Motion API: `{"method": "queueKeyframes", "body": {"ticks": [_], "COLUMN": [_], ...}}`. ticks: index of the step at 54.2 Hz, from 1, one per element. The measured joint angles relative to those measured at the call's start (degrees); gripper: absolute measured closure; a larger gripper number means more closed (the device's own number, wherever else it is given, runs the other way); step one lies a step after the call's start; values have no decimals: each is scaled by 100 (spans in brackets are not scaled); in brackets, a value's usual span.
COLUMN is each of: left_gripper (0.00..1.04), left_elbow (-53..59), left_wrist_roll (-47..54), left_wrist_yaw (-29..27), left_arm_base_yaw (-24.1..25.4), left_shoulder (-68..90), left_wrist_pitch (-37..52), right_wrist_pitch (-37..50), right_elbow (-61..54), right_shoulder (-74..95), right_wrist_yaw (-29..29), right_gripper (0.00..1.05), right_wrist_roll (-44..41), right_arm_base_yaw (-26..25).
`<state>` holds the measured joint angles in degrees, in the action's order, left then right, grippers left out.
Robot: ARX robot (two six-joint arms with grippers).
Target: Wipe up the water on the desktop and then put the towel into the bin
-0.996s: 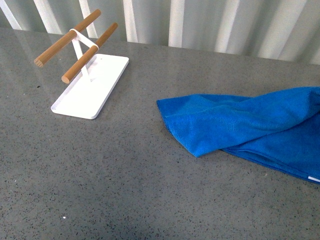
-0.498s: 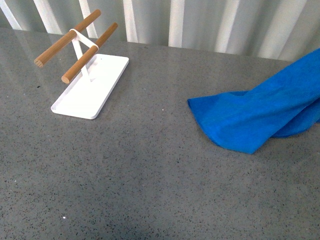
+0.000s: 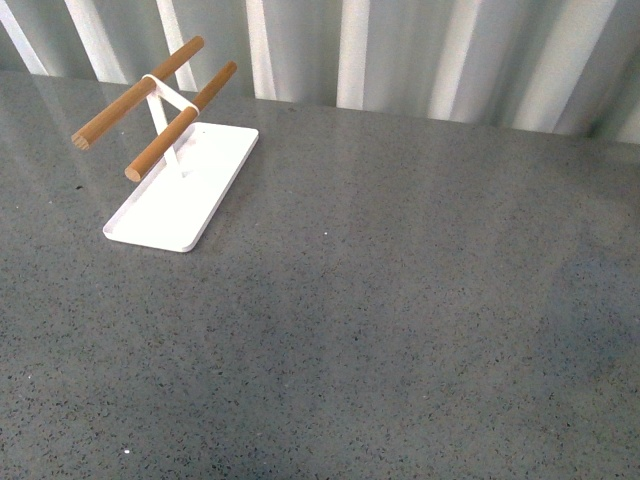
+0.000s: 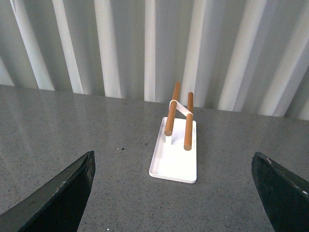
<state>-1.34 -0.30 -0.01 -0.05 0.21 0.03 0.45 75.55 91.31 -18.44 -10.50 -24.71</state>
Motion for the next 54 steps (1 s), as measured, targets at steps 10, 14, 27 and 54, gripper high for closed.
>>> {"method": "queueKeyframes", "body": {"ticks": [10,14,27,54], "left_gripper": [7,7,7,7], "left_elbow": [0,0,0,0], "left_wrist_roll": [0,2,2,0], "left_wrist_yaw": [0,0,0,0], "left_arm_base_yaw": [0,0,0,0], "left_shoulder": [0,0,0,0], "left_wrist_pitch": [0,0,0,0], "right_wrist_pitch": [-173,-173,-168,107], "right_elbow": [612,767,621,-769], "right_shoulder": [-136,-170,-400,-223], "right_wrist_yaw": [-415,-584,-1003,-977], "right_gripper": [102,102,102,102], "right_wrist_roll": [352,507,608,144], "right_arm_base_yaw": [-887,-1239,-1934,-2186]}}
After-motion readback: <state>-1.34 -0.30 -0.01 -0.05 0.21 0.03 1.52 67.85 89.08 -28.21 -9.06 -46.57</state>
